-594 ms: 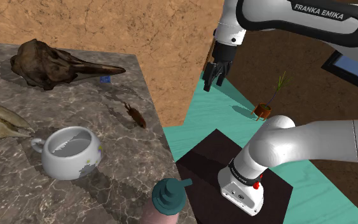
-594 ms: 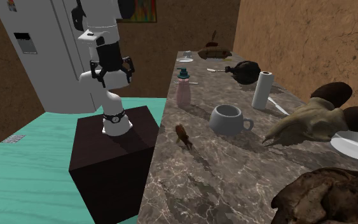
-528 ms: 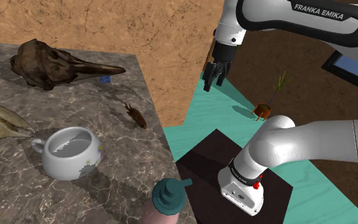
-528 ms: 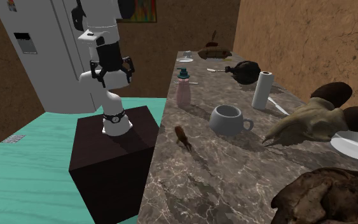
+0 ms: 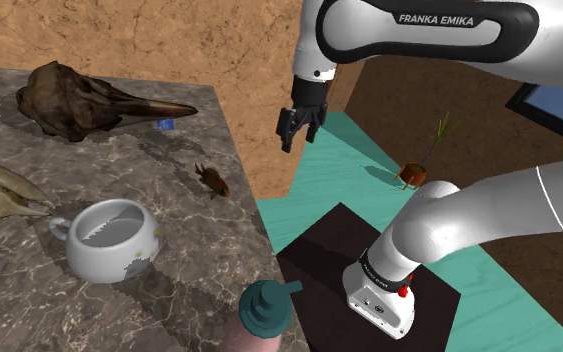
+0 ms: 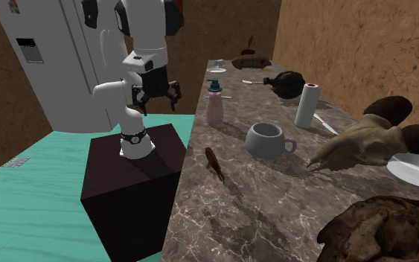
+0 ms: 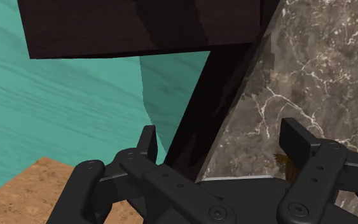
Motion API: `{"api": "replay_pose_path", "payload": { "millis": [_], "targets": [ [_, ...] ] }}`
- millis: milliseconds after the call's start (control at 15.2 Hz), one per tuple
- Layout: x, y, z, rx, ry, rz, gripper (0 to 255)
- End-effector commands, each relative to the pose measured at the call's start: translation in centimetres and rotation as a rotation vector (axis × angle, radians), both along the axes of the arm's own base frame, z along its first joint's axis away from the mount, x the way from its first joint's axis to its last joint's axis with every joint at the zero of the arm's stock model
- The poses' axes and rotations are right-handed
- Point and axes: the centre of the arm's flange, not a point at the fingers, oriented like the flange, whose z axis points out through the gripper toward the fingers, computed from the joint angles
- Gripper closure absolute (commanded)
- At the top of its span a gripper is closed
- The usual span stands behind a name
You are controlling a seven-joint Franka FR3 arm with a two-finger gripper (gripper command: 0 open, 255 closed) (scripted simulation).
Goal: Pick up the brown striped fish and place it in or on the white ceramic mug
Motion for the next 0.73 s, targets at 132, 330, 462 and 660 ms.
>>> {"api": "replay_pose_path", "payload": {
  "millis": [132,330,462,660],
  "targets": [
    [3.6,3.5,-2.5,-0.011,0.011,-0.008,0],
    [6.1,6.2,-4.3,-0.019,0.019,-0.013,0],
    [7.8,8.0,-5.6,-0.025,0.024,-0.017,0],
    [10.4,10.6,-7.5,-0.034,0.033,-0.022,0]
  ]
}}
